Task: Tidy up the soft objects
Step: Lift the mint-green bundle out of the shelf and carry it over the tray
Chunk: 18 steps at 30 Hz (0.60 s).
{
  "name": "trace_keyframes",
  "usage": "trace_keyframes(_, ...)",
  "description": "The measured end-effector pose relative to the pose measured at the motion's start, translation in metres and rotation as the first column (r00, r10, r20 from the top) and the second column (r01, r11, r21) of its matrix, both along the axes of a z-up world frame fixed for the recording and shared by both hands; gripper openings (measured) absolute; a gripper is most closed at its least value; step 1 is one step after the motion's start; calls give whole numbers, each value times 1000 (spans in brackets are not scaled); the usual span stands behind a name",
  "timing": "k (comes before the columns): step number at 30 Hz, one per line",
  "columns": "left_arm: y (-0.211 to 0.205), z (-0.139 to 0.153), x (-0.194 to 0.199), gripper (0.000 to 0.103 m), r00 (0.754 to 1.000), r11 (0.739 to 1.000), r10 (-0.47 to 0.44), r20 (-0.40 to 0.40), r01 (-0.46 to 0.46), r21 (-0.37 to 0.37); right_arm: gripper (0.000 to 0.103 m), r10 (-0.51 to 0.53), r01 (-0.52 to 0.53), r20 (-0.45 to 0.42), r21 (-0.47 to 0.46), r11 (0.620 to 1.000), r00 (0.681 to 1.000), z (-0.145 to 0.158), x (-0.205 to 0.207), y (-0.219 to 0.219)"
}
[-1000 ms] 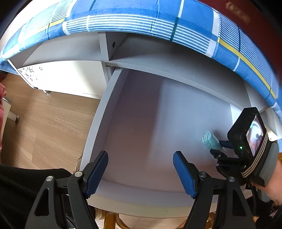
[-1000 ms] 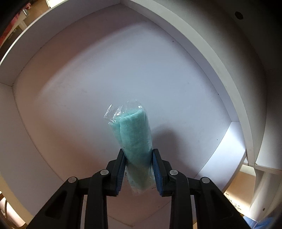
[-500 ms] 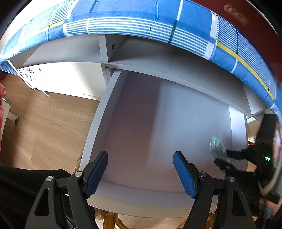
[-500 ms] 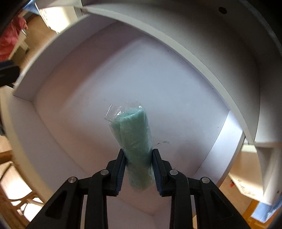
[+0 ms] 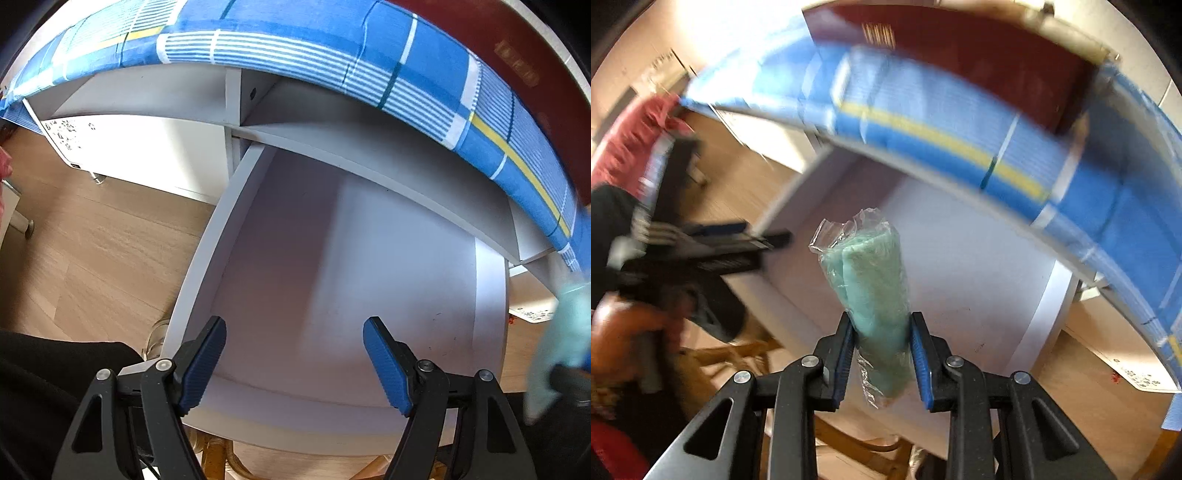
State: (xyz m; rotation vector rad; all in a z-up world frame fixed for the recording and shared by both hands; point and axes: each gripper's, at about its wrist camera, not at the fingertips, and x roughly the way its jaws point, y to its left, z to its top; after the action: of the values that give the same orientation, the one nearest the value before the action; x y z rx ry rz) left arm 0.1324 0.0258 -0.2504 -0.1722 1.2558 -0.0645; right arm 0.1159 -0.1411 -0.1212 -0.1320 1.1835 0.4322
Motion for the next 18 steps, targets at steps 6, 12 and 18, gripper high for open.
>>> trace_keyframes(6, -4, 6, -1, 78, 1000, 1000, -15, 3, 15, -23, 29, -43, 32, 101, 112, 993, 994, 72, -1, -26)
trace_keyframes(12, -9, 15, -2, 80, 999, 999, -33, 26, 34, -33, 29, -98, 84, 248, 66, 994, 964, 127, 34, -44)
trace_keyframes(18, -14, 25, -6, 85, 997, 998, -56, 57, 58, -38, 29, -105, 117, 210, -48, 992, 972, 130, 90, -40)
